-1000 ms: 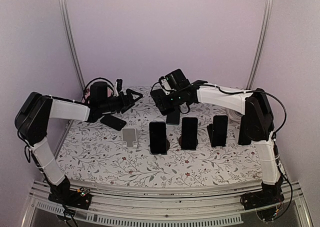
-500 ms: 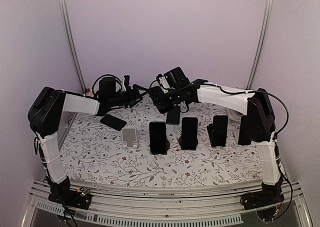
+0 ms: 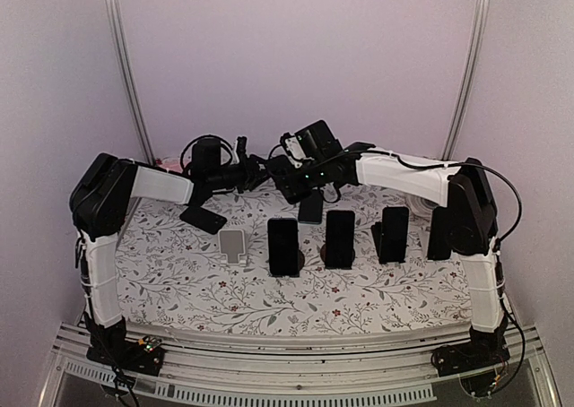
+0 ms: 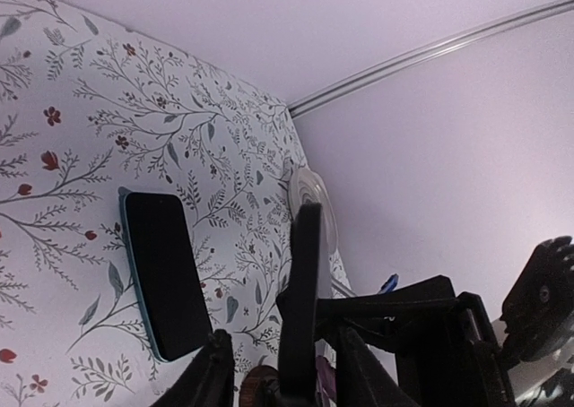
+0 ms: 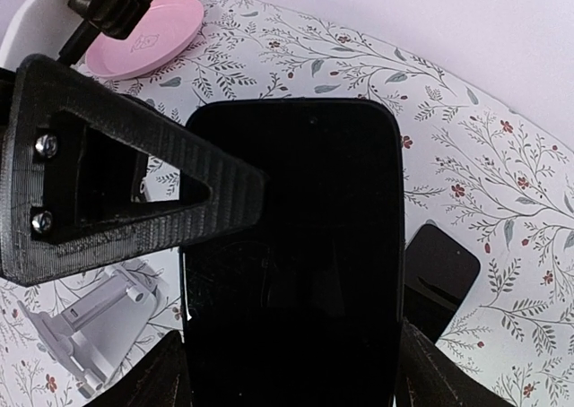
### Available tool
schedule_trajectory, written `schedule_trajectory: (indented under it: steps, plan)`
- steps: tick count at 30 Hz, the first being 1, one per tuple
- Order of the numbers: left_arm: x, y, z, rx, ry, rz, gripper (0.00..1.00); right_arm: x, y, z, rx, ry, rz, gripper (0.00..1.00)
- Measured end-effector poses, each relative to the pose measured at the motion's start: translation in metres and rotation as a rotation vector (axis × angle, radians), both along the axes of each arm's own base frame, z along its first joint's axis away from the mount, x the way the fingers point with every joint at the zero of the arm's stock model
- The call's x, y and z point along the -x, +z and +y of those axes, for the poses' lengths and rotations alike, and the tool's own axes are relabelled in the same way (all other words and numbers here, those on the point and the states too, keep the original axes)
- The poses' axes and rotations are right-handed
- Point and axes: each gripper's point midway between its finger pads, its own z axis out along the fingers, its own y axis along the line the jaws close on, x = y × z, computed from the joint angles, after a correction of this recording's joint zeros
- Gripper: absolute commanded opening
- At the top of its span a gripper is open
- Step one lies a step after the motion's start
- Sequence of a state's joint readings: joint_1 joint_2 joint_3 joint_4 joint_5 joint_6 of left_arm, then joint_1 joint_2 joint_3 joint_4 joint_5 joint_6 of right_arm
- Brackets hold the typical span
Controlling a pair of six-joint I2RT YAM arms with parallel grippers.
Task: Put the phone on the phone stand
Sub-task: Pass from the right arm to the left
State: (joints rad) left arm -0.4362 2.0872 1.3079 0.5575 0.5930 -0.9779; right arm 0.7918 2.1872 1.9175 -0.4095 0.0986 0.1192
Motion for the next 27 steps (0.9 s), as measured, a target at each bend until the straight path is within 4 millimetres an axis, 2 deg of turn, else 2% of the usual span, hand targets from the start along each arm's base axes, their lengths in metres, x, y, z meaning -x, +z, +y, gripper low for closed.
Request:
schedule_trajectory:
  steps: [4,9,17,22,27]
  plan:
    - [0.003,0.010,-0.007,0.039,-0.020,-0.006,0.00,0.000,0.003,0.000,0.000,0.004,-0.007,0.65]
    - [0.006,0.025,-0.012,0.088,-0.049,-0.032,0.00,0.000,0.008,-0.002,-0.002,0.004,-0.019,0.71]
    - [0.012,0.040,-0.016,0.105,-0.074,-0.079,0.00,0.006,0.028,-0.012,-0.002,-0.005,-0.066,0.99]
    - [0.020,0.057,-0.013,0.092,-0.089,-0.126,0.00,0.017,0.062,-0.023,-0.052,-0.011,-0.119,0.99]
    - [0.042,0.097,-0.003,0.093,-0.095,-0.213,0.00,0.037,0.097,-0.039,-0.135,0.000,-0.177,0.99]
